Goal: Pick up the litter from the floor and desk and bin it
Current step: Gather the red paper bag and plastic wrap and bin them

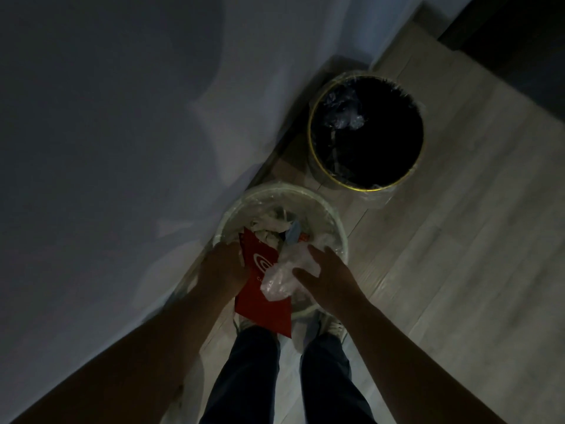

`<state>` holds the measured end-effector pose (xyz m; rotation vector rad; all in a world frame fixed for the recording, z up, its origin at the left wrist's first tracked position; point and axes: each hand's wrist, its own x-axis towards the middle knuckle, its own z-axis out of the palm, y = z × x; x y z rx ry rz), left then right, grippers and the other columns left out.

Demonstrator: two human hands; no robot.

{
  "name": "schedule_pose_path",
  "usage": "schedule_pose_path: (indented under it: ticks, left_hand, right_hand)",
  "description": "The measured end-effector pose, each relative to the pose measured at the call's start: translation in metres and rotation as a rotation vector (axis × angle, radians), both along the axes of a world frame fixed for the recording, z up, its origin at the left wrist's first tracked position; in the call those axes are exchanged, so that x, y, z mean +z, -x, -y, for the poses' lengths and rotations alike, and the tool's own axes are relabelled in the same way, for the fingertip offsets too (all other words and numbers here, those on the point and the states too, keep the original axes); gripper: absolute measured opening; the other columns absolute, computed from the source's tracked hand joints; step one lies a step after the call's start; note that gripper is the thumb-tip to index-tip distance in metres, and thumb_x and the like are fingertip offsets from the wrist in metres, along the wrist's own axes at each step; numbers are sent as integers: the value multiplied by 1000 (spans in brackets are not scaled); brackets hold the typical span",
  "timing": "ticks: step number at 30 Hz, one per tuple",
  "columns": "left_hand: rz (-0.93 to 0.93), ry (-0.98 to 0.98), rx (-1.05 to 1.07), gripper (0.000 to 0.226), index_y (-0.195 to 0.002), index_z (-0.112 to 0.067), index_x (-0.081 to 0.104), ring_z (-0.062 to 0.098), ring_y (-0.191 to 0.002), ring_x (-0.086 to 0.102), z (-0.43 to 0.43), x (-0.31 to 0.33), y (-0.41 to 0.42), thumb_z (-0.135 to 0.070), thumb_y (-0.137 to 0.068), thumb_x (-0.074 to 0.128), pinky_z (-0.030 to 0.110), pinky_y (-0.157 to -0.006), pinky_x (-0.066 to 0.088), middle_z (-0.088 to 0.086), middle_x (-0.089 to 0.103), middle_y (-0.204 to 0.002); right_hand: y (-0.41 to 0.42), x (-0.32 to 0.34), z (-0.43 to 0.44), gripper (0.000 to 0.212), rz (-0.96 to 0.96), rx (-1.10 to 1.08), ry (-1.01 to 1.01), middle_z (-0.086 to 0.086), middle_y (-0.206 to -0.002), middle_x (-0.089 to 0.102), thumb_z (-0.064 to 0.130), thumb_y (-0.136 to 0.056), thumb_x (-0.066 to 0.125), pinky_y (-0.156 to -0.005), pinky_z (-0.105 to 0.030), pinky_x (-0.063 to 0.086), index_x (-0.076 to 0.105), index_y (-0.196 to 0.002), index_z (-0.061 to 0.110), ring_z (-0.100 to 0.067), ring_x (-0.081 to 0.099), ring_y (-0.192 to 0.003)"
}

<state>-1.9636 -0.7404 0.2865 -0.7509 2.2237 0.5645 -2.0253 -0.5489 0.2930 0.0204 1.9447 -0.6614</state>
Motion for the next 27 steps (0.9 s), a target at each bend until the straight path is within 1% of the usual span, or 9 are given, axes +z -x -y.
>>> schedule_pose_path:
  ticks: [3, 6, 10, 13, 18, 21, 23, 25, 27]
  left_hand:
    - [18, -11, -17, 36, -123, -10, 54, 25, -108, 56, 7, 11, 3, -30, -93, 55, 30, -88, 43, 11, 55, -120]
    - [31, -28, -24, 37, -124, -12, 53, 23, -110, 56, 13, 25, 4, -29, -92, 55, 30, -90, 44, 9, 55, -122]
    - [39, -26, -80, 35, -122, -14, 53, 20, -106, 58, 17, 54, 6, -29, -91, 56, 28, -87, 47, 6, 57, -119]
    - [52, -41, -133, 32, -121, -12, 53, 20, -107, 57, 16, 83, 9, -25, -91, 55, 25, -84, 44, 6, 57, -119]
    - [39, -24, -241, 33, -124, -13, 51, 17, -110, 55, 15, 152, 18, -25, -93, 53, 22, -83, 41, 4, 56, -123]
    - [19, -16, -277, 32, -124, -14, 52, 16, -111, 55, 15, 206, 25, -26, -94, 50, 21, -82, 40, 2, 55, -123]
    - [11, -18, -284, 25, -116, -15, 53, 17, -110, 54, 15, 248, 31, -25, -93, 51, 22, -81, 40, 2, 55, -117]
    - [-27, -9, -275, 18, -105, -16, 53, 19, -108, 55, 15, 288, 35, -26, -90, 54, 25, -84, 43, 1, 55, -109]
    - [-73, -2, -259, 25, -110, -15, 54, 19, -108, 55, 12, 328, 36, -29, -90, 56, 28, -90, 45, 3, 56, -114]
  right_hand:
    - [0, 11, 1, 62, -85, -38, 11, -4, -156, 23, 37, -92, 59, -111, -37, 35, 33, -147, 26, -22, 34, -138]
    - [4, 26, 2, 47, -149, -18, -28, -3, -138, 46, 27, -92, 59, -102, -33, 45, 48, -137, 21, -18, 49, -122]
    - [10, 54, 4, 43, -186, 49, -66, -5, -127, 55, 22, -88, 60, -96, -33, 49, 52, -130, 18, -19, 55, -115]
    - [16, 85, 2, 43, -200, 67, -69, -5, -126, 57, 21, -87, 60, -96, -35, 49, 54, -129, 18, -19, 56, -114]
    - [25, 153, -4, 39, -291, 203, -108, -7, -122, 55, 19, -89, 58, -88, -25, 46, 54, -128, 16, -20, 55, -111]
    - [26, 204, -7, 40, -321, 315, -139, -7, -123, 52, 22, -90, 56, -91, -27, 44, 50, -130, 18, -20, 52, -112]
    - [25, 240, -9, 42, -336, 373, -149, -7, -123, 51, 24, -91, 54, -94, -28, 43, 48, -132, 19, -21, 51, -114]
    - [27, 277, -12, 43, -362, 429, -143, -7, -125, 50, 27, -91, 54, -95, -28, 42, 47, -132, 18, -22, 50, -116]
    - [31, 312, -15, 44, -390, 467, -117, -7, -126, 49, 29, -91, 54, -96, -27, 41, 46, -133, 19, -22, 49, -118]
